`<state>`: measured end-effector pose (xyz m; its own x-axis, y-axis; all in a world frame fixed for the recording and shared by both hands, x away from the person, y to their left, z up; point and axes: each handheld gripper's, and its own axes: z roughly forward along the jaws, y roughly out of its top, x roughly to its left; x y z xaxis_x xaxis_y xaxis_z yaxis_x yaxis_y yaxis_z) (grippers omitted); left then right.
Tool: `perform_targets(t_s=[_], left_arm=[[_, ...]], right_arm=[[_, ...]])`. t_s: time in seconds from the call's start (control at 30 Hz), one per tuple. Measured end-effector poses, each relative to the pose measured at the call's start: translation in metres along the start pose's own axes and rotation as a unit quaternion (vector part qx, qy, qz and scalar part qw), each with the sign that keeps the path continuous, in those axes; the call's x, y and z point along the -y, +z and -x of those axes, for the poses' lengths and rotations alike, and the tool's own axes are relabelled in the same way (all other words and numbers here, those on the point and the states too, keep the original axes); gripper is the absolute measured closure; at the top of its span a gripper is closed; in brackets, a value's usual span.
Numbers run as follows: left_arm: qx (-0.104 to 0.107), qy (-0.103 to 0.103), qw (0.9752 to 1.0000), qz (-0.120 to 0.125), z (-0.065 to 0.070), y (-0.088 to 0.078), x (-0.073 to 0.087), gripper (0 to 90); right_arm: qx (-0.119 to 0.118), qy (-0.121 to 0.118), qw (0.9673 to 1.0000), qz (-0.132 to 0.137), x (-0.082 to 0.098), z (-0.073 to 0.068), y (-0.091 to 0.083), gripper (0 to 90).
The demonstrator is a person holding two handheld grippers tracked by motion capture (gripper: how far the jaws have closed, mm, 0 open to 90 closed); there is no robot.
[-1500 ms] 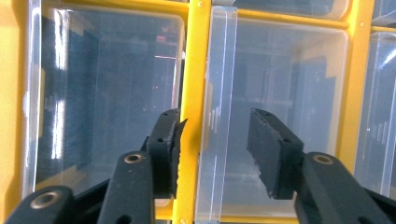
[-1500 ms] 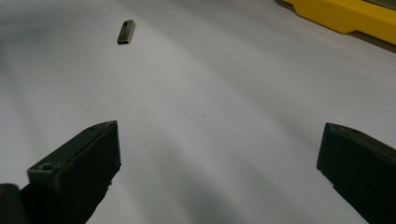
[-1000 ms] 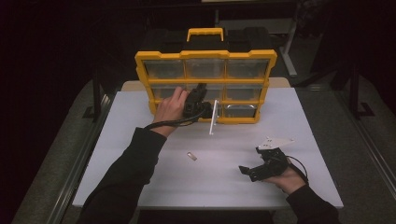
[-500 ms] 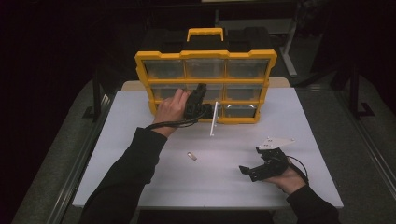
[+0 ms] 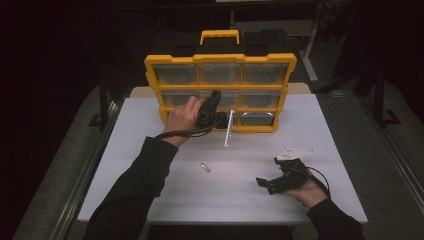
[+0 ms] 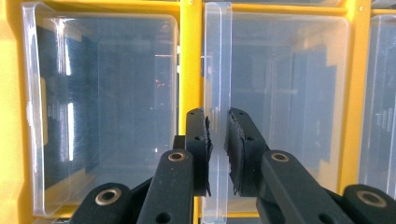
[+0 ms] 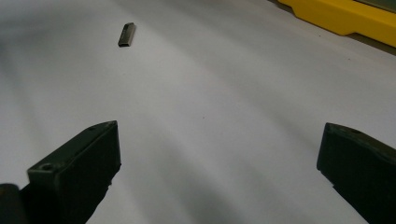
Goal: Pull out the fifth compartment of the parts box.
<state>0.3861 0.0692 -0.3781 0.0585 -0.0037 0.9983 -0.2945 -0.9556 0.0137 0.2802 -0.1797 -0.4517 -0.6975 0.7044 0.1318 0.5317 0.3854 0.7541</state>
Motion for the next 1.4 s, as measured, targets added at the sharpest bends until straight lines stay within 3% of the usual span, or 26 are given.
perform_targets(t_s=[1.4], left_arm=[[-0.006,0.010,0.9998,0.016,0.000,-0.033,-0.004,79.3]], right_arm=[[0.001,0.000,1.0000,-0.002,0.000,0.000,0.001,0.0]])
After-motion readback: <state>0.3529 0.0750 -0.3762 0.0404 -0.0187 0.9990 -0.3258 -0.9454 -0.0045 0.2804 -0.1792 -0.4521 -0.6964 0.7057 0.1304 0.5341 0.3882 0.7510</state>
